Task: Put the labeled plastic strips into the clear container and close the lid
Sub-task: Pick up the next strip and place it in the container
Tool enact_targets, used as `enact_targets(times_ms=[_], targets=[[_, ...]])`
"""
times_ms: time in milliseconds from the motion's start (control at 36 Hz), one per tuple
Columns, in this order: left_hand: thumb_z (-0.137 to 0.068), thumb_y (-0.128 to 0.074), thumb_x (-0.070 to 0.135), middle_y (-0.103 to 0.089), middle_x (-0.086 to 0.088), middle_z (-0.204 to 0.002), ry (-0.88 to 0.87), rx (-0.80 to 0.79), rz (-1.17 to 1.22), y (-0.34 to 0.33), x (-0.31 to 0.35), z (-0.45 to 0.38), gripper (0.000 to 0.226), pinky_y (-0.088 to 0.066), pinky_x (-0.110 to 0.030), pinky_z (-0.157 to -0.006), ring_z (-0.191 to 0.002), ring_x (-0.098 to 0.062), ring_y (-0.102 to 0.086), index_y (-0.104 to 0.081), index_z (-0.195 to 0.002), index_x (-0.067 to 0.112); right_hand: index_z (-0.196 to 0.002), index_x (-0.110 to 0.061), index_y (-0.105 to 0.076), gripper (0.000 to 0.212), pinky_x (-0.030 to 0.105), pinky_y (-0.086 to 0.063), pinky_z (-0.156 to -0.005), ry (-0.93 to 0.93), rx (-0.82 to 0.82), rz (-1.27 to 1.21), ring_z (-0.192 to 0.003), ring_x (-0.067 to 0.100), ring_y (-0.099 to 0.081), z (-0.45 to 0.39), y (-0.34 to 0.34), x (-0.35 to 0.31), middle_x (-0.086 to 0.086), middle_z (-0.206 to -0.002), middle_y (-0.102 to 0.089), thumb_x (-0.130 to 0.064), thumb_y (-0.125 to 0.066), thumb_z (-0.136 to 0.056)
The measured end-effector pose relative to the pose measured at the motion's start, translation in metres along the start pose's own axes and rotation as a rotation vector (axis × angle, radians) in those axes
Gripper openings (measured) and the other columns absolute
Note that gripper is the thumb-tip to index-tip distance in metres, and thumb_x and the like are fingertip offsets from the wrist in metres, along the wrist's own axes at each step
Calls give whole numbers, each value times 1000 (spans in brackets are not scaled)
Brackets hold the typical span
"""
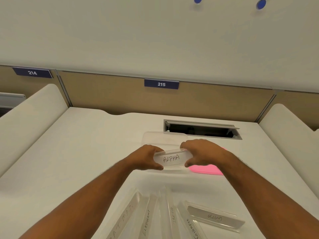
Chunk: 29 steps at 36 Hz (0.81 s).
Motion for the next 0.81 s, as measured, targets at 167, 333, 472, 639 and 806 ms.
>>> enact_targets(times_ms=[167,333,472,639,806], targets=[[-71,-83,46,-65,13,-116,-49,30,-64,10,0,-6,63,-50,-14,-72,-93,-6,-60,-62,-128,30,-116,-29,-55,49,34,-47,-75,-6,19,5,-93,19,-57,-4,3,-1,-7,-109,-64,-51,-76,-77],[-70,-83,45,-65,16,-117,-64,42,-114,22,2,-17,63,-49,-21,-79,-96,-6,-57,-60,-128,34,-106,-25,-59,41,32,-44,-69,-20,72,4,-90,18,-57,-10,9,2,-7,-102,-63,-48,-77,-77],[-72,-83,44,-66,14,-119,-67,38,-155,29,0,-26,63,-49,-26,-82,-99,-8,-56,-58,-130,35,-106,-25,-61,35,32,-41,-67,-43,88,-3,-87,19,-56,-17,11,6,-6,-105,-64,-45,-76,-80],[-82,-78,37,-57,7,-130,-80,33,-235,37,-3,-39,63,-43,-29,-93,-115,-16,-53,-51,-139,27,-109,-21,-60,34,36,-47,-74,-67,108,7,-90,23,-58,-31,11,11,-3,-107,-63,-40,-74,-83],[-91,-70,28,-48,8,-137,-36,3,-259,37,-11,-50,60,-46,-35,-97,-117,-20,-53,-45,-145,24,-113,-19,-59,32,39,-49,-78,-88,123,2,-95,27,-60,-47,5,18,0,-111,-63,-32,-73,-87]])
Point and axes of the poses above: each hand's wrist, its own z-axis away from the middle knuckle, its own y-axis out of the back of the hand, x = y × z, the point moved 4 cm from there along -z, towards the middle knuckle
